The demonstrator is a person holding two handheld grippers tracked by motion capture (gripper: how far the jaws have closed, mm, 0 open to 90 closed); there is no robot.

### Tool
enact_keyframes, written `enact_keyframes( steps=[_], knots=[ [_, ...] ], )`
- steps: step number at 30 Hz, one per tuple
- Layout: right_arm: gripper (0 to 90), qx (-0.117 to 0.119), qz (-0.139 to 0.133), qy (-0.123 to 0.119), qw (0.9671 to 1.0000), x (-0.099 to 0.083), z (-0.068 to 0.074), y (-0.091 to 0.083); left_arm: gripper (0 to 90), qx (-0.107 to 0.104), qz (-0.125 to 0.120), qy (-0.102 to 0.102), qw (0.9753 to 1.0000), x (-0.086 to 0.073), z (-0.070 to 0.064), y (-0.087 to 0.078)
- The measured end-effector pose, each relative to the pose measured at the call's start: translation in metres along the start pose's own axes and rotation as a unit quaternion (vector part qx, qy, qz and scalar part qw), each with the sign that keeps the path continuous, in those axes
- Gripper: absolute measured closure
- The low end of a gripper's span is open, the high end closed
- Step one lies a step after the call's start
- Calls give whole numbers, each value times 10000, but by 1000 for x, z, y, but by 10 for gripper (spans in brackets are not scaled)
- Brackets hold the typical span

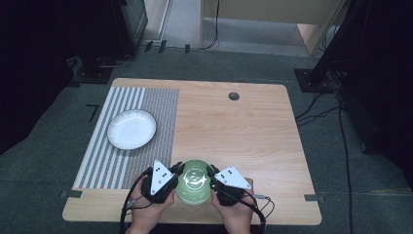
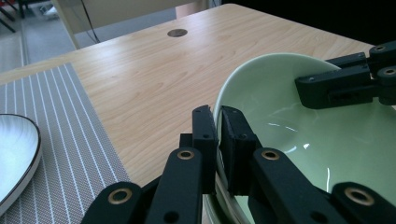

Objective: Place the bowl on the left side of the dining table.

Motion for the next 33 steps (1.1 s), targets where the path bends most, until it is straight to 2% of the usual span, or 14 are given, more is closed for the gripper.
enact_keyframes(
  steps=[2, 6, 10, 14, 16, 18, 19, 20, 21, 22, 24, 28, 31, 33],
  knots=[
    [855, -61, -143, -66, 9999, 2, 0, -3, 851, -46, -88, -6, 10000, 1, -1, -2],
    [856, -193, -390, -335, 9985, 6, 3, -9, 837, -143, -203, -196, 9995, 5, 0, -4],
    [856, -327, -604, -436, 9967, 10, 4, -14, 762, -254, -88, -418, 9988, 4, 0, -1],
    [856, -442, -878, -511, 9938, 16, 5, -21, 715, -278, 34, -509, 9983, 2, -3, 2],
    [855, -549, -1021, -636, 9912, 18, 7, -25, 711, -285, 66, -580, 9979, 2, -5, 3],
    [855, -663, -1174, -823, 9874, 20, 12, -28, 732, -173, 58, -638, 9978, 3, -4, 2],
    [855, -663, -1174, -823, 9874, 20, 12, -28, 773, -173, 58, -638, 9978, 3, -4, 2],
    [855, -807, -1300, -1056, 9826, 19, 19, -29, 786, -183, 13, -803, 9966, 2, -2, 2],
    [854, -838, -1330, -1080, 9816, 19, 21, -29, 796, -159, -26, -896, 9959, 2, 0, 1],
    [855, -856, -1348, -1073, 9813, 18, 23, -29, 806, -159, -26, -896, 9959, 2, 0, 1],
    [856, -892, -1349, -1097, 9807, 17, 26, -28, 823, -6, -139, -979, 9951, 0, 2, -1],
    [850, -900, -1396, -1050, 9805, 15, 32, -27, 840, 184, -280, -963, 9948, 1, 5, -4],
    [844, -852, -1404, -964, 9817, 16, 33, -27, 841, 178, -338, -920, 9950, 3, 6, -6],
    [789, -669, -1416, -699, 9852, 18, 31, -28, 842, 176, -366, -938, 9948, 4, 8, -6]
  ],
)
Point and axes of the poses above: each handheld gripper's, and its own axes: y roughly forward along the jaws, x roughly out of its top, z roughly to its left, the point moved 3 cm from there along y, roughly forward along the jaws, and after that the axes turned 9 degrees about -z, right-handed, at the moved point
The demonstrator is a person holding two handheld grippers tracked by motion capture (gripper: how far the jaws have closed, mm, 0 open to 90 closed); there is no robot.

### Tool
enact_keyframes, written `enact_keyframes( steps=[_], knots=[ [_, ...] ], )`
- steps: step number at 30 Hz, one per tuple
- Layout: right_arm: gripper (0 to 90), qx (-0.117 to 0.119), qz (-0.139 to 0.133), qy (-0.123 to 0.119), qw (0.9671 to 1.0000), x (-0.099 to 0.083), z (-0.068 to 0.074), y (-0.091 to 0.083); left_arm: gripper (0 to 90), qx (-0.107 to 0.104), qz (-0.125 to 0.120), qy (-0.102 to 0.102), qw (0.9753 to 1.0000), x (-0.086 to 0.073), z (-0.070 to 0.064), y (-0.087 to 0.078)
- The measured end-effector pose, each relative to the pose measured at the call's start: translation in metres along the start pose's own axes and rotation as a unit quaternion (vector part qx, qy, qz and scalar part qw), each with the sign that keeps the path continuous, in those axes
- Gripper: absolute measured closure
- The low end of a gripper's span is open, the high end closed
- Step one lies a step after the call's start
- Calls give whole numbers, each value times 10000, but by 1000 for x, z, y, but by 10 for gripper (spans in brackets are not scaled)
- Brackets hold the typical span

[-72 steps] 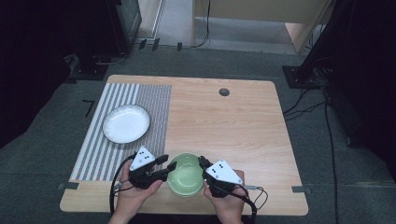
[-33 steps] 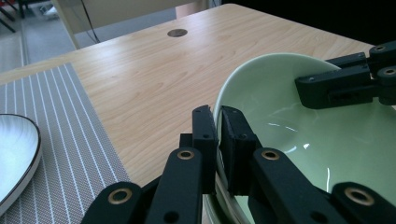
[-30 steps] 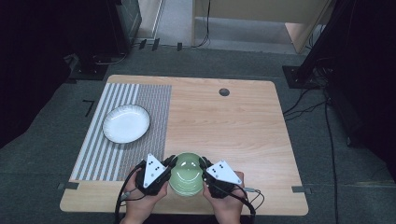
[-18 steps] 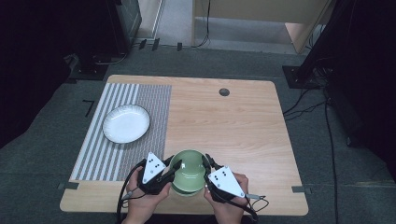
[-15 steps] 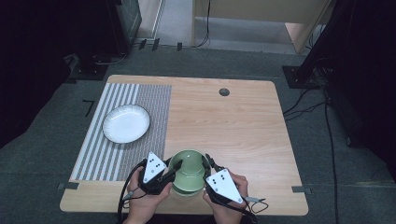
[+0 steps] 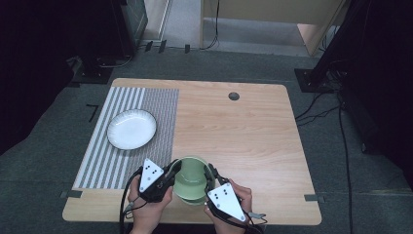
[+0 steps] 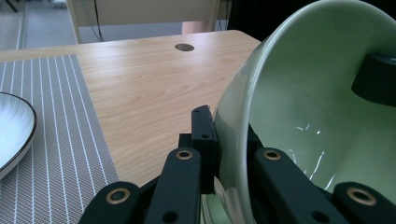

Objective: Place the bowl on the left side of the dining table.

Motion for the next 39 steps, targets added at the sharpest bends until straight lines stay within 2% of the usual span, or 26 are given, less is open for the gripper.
enact_keyframes(
  steps=[3, 5, 7, 8, 9, 12, 15, 17, 19, 21, 24, 31, 36, 39],
  knots=[
    [553, 66, 34, 351, 9994, 2, -5, 1, 842, 42, -73, -84, 9999, 5, 7, -3],
    [386, 86, 82, 504, 9987, 4, -7, 2, 842, 91, -108, -112, 9998, 7, 12, -4],
    [286, 124, 109, 694, 9974, 6, -10, 2, 842, 107, -131, -184, 9997, 8, 16, -6],
    [286, 124, 109, 694, 9974, 6, -10, 2, 842, 107, -131, -184, 9997, 8, 16, -6],
    [163, 304, 171, 840, 9959, 7, -13, 2, 842, 141, -142, -190, 9996, 9, 20, -7],
    [150, 237, 191, 903, 9955, 9, -18, 0, 842, 191, -178, -252, 9993, 11, 25, -8],
    [142, 267, 160, 1023, 9943, 11, -23, -1, 841, 246, -196, -285, 9991, 12, 32, -10],
    [143, 227, 201, 942, 9951, 12, -26, -1, 841, 281, -221, -318, 9989, 14, 35, -11],
    [143, 242, 205, 980, 9947, 12, -27, -2, 841, 292, -233, -321, 9988, 14, 36, -11],
    [144, 261, 172, 1089, 9936, 13, -33, -3, 841, 359, -252, -343, 9985, 16, 41, -13],
    [144, 221, 133, 1048, 9942, 14, -37, -4, 841, 408, -270, -373, 9981, 17, 45, -14],
    [144, 9, 162, 1074, 9941, 11, -55, -5, 841, 648, -354, -483, 9961, 21, 66, -21],
    [144, -183, 243, 990, 9946, 6, -66, -6, 841, 746, -360, -518, 9952, 21, 74, -24],
    [144, -218, 269, 993, 9945, 4, -70, -6, 841, 784, -344, -510, 9950, 21, 78, -24]
  ],
)
Point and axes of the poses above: each handheld gripper's, and its own axes: y roughly forward along the jaws, x roughly out of its top, z roughly to its left, the point moved 3 cm from there along y, roughly forward along the jaws, and after that the axes turned 9 degrees about -z, right-handed, at the moved point
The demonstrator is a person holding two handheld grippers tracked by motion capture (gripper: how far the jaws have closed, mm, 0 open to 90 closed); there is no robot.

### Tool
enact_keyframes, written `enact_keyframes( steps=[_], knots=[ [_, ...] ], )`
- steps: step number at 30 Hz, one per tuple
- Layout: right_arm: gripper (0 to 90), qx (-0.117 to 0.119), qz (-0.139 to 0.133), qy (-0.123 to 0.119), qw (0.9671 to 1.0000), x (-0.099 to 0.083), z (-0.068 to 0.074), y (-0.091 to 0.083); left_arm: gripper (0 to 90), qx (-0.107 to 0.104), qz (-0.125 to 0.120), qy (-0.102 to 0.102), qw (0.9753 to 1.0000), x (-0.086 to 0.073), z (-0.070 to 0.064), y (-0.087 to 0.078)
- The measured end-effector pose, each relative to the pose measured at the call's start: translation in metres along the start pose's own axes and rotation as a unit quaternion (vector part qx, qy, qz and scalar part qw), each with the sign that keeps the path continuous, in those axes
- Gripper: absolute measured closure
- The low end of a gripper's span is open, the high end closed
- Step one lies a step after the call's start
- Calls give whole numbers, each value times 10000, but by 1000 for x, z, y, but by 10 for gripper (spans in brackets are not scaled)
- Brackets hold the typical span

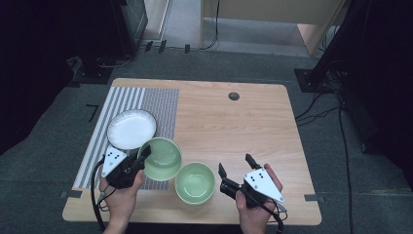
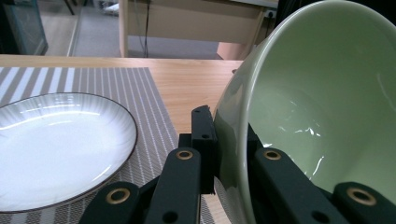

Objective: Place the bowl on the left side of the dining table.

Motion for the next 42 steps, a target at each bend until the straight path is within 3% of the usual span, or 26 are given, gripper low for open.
enact_keyframes(
  steps=[11, 26, 34, 42],
  knots=[
    [148, -214, 235, 72, 9995, -16, -27, 1, 841, 266, -3, -93, 9996, 0, 22, -2],
    [150, -608, 524, -61, 9968, -45, -62, 5, 841, 449, 27, -164, 9989, -2, 37, -2],
    [151, -829, 724, 21, 9939, -60, -91, 4, 840, 539, 26, -191, 9984, -1, 45, -4],
    [153, -838, 863, 201, 9925, -70, -119, 1, 841, 626, 46, -194, 9978, -1, 52, -5]
  ],
)
Point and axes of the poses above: each handheld gripper's, and its own axes: y roughly forward along the jaws, x roughly out of its top, z roughly to its left, the point moved 3 cm from there along y, roughly forward along the jaws, and after that the axes turned 9 degrees about -z, right-handed, at the moved point
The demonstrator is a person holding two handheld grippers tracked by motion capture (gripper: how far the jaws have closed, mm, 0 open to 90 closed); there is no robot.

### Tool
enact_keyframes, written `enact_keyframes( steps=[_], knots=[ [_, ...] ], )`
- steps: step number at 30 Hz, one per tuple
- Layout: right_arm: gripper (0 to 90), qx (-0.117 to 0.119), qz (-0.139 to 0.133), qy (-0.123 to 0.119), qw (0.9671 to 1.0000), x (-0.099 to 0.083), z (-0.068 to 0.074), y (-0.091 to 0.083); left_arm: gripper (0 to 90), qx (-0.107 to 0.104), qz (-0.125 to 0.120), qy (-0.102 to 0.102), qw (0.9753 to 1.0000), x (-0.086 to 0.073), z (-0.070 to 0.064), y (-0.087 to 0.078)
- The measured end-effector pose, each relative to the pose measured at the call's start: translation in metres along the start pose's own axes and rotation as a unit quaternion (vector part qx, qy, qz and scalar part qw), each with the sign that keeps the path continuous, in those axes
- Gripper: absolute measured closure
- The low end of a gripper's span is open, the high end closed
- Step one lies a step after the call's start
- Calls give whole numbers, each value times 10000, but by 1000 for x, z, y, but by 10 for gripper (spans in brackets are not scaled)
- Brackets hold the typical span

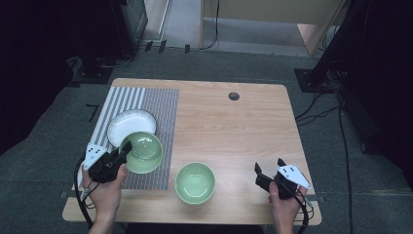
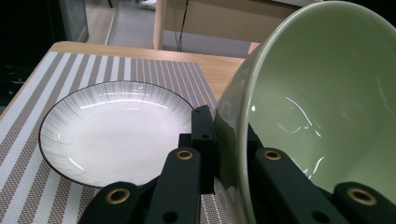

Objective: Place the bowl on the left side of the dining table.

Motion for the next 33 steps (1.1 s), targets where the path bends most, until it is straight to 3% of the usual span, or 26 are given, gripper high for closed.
enact_keyframes(
  steps=[14, 27, 33],
  knots=[
    [153, -261, 408, 16, 9988, -23, -29, 2, 841, 202, -15, -120, 9997, 0, 18, 1],
    [152, -287, 726, 31, 9969, -36, -47, -5, 841, 291, 3, -158, 9995, 0, 27, 2],
    [152, -357, 1077, 9, 9935, -40, -62, -12, 841, 332, -8, -188, 9993, 2, 32, 2]
  ],
)
Point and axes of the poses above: each handheld gripper's, and its own axes: y roughly forward along the jaws, x roughly out of its top, z roughly to its left, the point moved 3 cm from there along y, roughly forward along the jaws, and after that the axes turned 9 degrees about -z, right-handed, at the moved point
